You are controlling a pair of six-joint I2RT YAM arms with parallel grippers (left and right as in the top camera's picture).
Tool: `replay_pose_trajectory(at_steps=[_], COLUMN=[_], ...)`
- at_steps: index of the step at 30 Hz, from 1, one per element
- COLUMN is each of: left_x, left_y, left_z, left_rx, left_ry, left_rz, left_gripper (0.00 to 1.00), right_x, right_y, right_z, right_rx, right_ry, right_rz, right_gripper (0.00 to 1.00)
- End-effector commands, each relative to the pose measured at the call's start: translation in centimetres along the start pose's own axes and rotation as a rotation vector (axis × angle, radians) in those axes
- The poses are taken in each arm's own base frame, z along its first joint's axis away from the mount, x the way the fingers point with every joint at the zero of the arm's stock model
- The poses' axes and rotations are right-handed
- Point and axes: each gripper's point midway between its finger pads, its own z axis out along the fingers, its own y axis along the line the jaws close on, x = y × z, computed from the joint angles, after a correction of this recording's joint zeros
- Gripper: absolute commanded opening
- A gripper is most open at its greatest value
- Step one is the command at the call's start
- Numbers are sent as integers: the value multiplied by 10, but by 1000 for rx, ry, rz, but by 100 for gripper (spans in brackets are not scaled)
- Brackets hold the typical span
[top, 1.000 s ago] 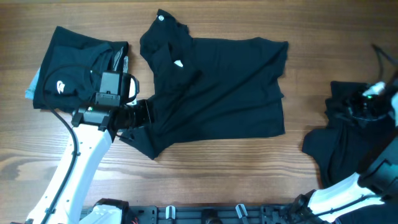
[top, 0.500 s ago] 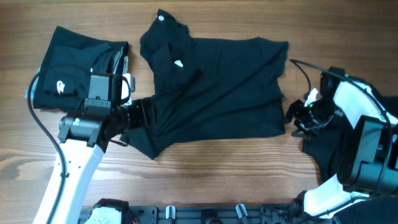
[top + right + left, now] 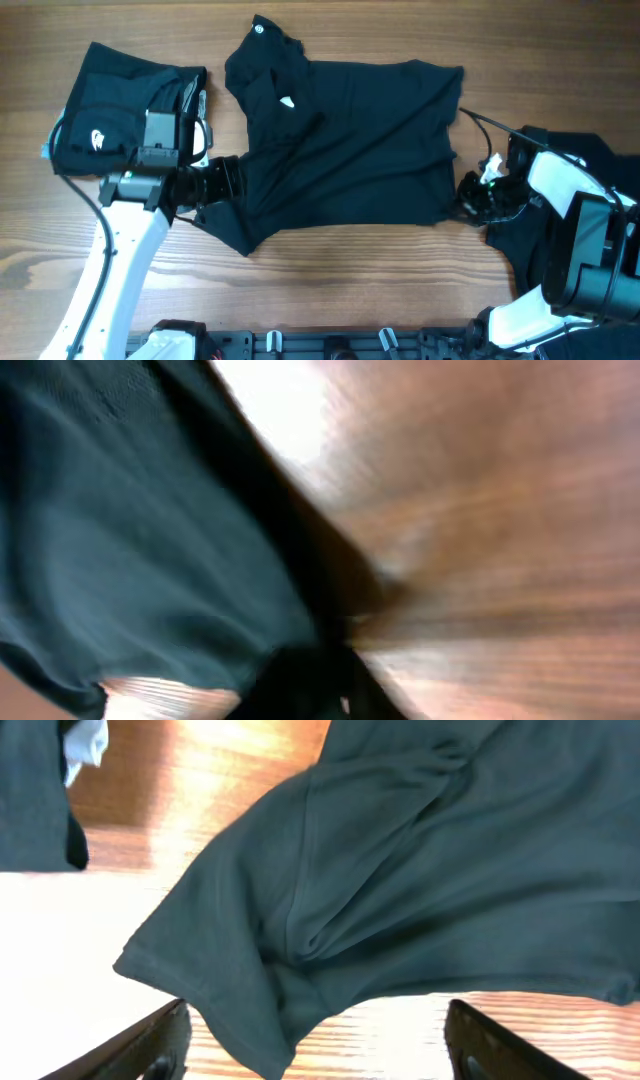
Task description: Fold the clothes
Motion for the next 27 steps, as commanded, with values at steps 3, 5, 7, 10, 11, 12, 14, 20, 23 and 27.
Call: replay_pose_trajectory(at_steps=[3, 5, 7, 10, 11, 12, 14, 20, 23, 27], left_x=[7, 15, 22, 37, 43, 50, 67, 111, 120, 120], left_y=[1, -5, -9, -2, 1, 4, 12, 33, 37, 43], left_z=[4, 3, 3, 7, 10, 15, 27, 57, 74, 95], left_rx=[0, 37, 60, 31, 20, 9, -18, -81, -67, -50], left_ry=[62, 99, 135, 192, 209, 228, 270, 357, 343, 276], left_rz=[-22, -28, -40, -123, -155, -191, -265, -430, -460, -529], left_gripper=[80, 80, 80, 80, 80, 80, 79, 76, 75, 76], right_x=[3, 0, -3, -8, -8, -8, -8, -9, -9, -9], right_y=[-38, -41, -37, -33, -33, -33, -32, -30, -30, -30], right_z=[-11, -22, -29, -34, -34, -34, -34, -33, -33, -33], right_rx=[230, 270, 271, 262, 262, 262, 255, 246, 241, 242], right_ry=[9, -7, -24, -48, -50, -49, -47, -48, -49, -49], right_rz=[96, 103, 97, 88, 86, 81, 61, 51, 51, 51], right_gripper=[4, 4, 6, 7, 8, 8, 8, 9, 9, 9])
